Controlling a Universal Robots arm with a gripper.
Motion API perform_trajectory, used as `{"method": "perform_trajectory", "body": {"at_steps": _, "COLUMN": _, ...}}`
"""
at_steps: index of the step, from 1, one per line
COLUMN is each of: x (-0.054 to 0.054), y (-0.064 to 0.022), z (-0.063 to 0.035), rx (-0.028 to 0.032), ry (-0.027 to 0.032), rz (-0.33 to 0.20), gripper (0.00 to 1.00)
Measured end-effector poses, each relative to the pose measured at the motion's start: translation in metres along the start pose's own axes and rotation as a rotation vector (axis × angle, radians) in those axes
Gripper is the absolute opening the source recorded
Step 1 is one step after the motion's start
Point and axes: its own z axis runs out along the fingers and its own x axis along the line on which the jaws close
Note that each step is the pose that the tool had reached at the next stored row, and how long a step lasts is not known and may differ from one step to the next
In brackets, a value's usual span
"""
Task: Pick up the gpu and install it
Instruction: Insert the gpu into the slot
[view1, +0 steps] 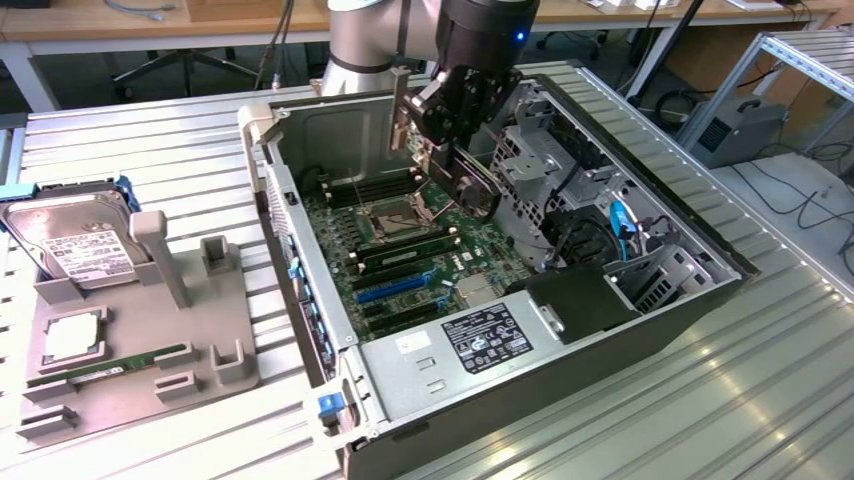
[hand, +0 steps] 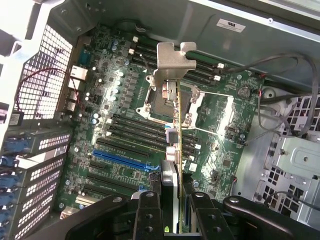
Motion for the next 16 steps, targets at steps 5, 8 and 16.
{"method": "perform_trajectory", "body": {"at_steps": 5, "x": 0.0000, "y": 0.0000, "z": 0.0002, "rx": -0.0001, "ry": 0.0002, "rz": -0.006, "gripper": 0.27}}
{"method": "perform_trajectory", "body": {"at_steps": 8, "x": 0.0000, "y": 0.0000, "z": 0.0004, "rx": -0.0003, "ry": 0.0003, "rz": -0.011, "gripper": 0.27}}
{"method": "perform_trajectory", "body": {"at_steps": 16, "x": 0.0000, "y": 0.0000, "z": 0.0007, "rx": -0.0005, "ry": 0.0007, "rz": -0.021, "gripper": 0.27}}
